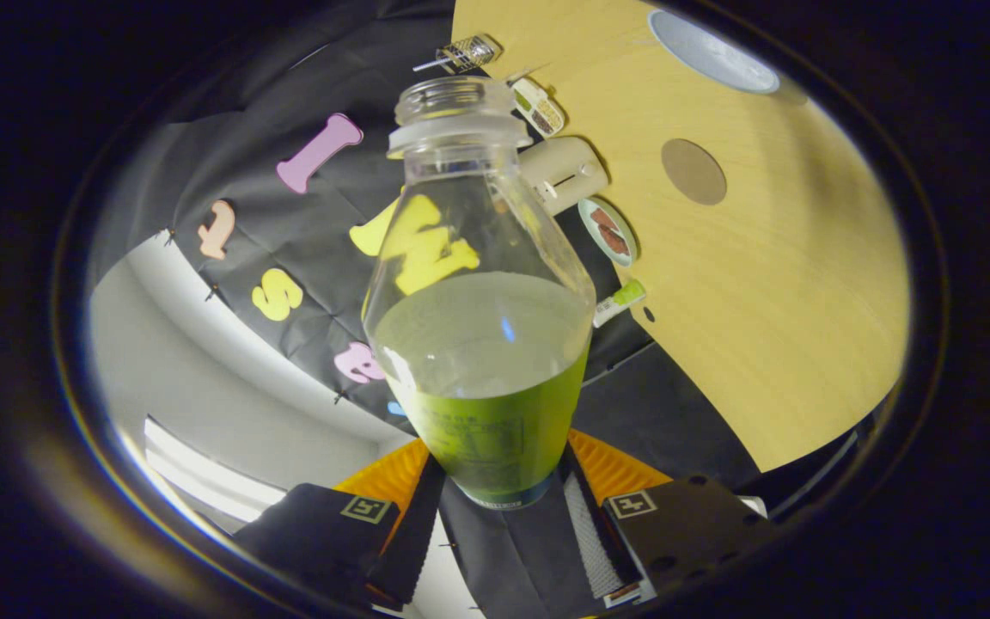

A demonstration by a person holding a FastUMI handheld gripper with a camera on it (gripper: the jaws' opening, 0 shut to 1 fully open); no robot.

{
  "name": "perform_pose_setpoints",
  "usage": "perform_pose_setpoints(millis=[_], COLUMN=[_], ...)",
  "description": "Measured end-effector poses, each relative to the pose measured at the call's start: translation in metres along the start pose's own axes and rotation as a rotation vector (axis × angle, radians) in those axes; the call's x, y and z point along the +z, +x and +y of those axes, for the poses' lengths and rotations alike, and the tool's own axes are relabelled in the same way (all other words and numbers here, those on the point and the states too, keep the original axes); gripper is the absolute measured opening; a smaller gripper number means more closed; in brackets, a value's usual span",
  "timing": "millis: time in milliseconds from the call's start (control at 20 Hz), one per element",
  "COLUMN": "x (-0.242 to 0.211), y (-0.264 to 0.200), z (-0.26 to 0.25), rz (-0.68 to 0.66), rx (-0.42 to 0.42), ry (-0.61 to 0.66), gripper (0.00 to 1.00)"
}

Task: Take the bottle from table, then pour the juice into the cup, finally place the bottle on the coaster

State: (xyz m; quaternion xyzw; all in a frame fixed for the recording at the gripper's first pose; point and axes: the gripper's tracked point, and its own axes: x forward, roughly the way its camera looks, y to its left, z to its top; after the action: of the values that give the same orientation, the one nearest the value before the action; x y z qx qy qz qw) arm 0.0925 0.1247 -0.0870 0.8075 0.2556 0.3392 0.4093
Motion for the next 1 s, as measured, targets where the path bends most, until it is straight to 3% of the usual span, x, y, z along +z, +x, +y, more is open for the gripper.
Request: perform_pose_setpoints(millis=[1000], x=[0.0004], y=[0.0032], z=[-0.0002], rz=[0.002], rx=[0.011], ry=[0.01], gripper=[0.76])
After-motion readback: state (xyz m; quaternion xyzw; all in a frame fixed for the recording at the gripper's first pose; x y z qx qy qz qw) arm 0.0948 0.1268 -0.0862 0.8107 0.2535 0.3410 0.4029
